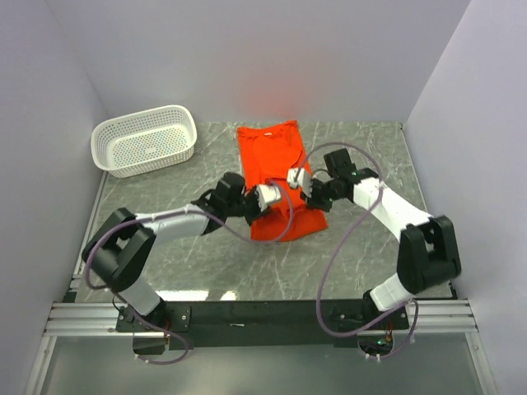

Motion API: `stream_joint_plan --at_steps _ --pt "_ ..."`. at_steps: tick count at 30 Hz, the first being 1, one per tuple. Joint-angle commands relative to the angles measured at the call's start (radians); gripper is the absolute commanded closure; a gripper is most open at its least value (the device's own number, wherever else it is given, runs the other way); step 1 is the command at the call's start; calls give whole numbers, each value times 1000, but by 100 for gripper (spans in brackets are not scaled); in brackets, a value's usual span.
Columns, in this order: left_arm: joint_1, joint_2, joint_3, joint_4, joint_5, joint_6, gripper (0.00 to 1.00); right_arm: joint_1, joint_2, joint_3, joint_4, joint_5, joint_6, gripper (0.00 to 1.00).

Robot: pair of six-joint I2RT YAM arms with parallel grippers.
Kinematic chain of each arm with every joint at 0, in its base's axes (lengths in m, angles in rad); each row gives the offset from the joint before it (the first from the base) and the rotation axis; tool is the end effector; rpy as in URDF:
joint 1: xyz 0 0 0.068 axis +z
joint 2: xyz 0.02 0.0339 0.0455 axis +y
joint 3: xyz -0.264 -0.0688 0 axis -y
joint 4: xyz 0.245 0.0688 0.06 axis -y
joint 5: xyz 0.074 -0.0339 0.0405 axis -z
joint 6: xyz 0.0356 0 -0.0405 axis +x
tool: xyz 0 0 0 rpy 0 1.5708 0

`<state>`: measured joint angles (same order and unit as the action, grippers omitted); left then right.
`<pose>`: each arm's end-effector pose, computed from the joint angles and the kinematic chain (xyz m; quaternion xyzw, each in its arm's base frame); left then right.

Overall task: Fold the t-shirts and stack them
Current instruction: Fold the tshirt

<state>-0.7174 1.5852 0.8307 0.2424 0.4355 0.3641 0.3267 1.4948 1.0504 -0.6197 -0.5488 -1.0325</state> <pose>0.2433 -0.2322 0.2013 0.5274 0.6664 -0.2702 0.4526 0.2759 0.1131 0.2343 -0.6385 0.6821 0.1628 0.3171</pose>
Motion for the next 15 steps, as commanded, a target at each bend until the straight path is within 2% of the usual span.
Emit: stream_joint_plan --at_steps 1,9,15 --pt "81 99 151 -37 104 42 100 -20 129 143 126 95 208 100" --pt "196 312 427 -120 95 53 100 -48 349 382 152 197 350 100" --pt "231 372 485 -129 85 45 100 -48 452 499 159 219 374 100"
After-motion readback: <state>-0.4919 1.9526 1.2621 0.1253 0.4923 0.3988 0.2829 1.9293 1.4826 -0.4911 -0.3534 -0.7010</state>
